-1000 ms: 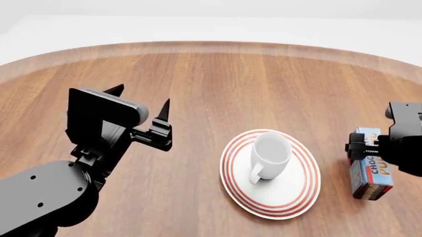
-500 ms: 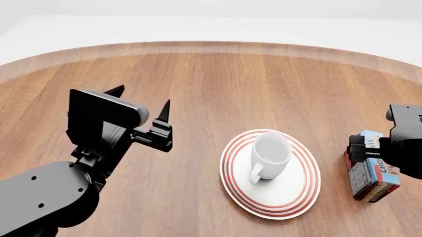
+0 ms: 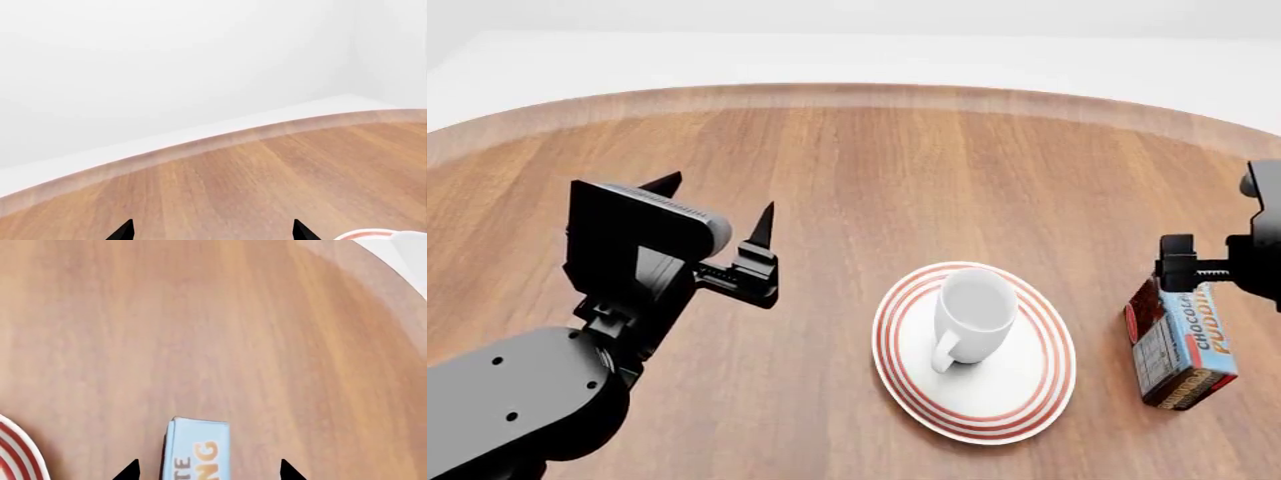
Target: Pick up the white mug and put it on the plate, and put the chocolate pudding to the right of the plate.
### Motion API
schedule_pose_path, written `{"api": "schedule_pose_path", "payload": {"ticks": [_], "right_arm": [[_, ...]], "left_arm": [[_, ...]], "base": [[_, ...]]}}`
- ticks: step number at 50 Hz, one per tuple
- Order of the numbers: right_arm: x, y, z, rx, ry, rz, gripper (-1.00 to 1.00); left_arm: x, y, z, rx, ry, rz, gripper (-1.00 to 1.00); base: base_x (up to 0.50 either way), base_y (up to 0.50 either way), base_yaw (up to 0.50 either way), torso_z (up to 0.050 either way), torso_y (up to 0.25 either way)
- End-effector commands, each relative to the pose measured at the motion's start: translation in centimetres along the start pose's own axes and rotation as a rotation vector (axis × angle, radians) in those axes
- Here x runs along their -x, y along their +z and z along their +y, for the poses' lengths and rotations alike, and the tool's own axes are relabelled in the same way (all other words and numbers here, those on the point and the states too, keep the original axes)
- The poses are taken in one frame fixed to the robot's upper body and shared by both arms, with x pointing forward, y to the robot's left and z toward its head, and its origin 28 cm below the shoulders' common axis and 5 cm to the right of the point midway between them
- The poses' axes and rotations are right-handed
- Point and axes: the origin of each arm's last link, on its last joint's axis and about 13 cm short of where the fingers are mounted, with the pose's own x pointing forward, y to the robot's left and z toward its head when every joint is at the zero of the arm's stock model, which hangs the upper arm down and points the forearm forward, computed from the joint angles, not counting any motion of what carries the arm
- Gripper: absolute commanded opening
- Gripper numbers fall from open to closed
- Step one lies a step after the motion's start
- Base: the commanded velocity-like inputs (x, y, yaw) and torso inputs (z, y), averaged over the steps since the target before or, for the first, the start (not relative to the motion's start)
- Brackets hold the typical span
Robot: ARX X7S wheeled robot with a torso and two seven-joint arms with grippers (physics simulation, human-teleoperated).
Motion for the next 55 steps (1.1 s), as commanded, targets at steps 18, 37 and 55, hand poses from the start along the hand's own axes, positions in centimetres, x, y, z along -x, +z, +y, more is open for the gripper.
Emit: {"api": "schedule_pose_path", "payload": {"ticks": [18,37,55], "right_arm": [[8.0,8.4,0.0,0.146,0.047,-0.417,1.00],[14.3,7.5,0.4,0.198,0.037,-0.746,1.00],[19.9,1.5,5.2,0.097,0.060,-1.176,1.00]], "left_arm": [[-0.2,0.5,-0.3,-0.012,-0.031,-0.025,1.00],[-0.1,0.4,-0.3,-0.015,-0.019,-0.026,1.00],[2.0,1.8,-0.6,-0.065,0.085,-0.123,1.00]], "base": [[0.00,0.00,0.00,0.000,0.000],[0.00,0.00,0.00,0.000,0.000],[0.00,0.00,0.00,0.000,0.000]]}}
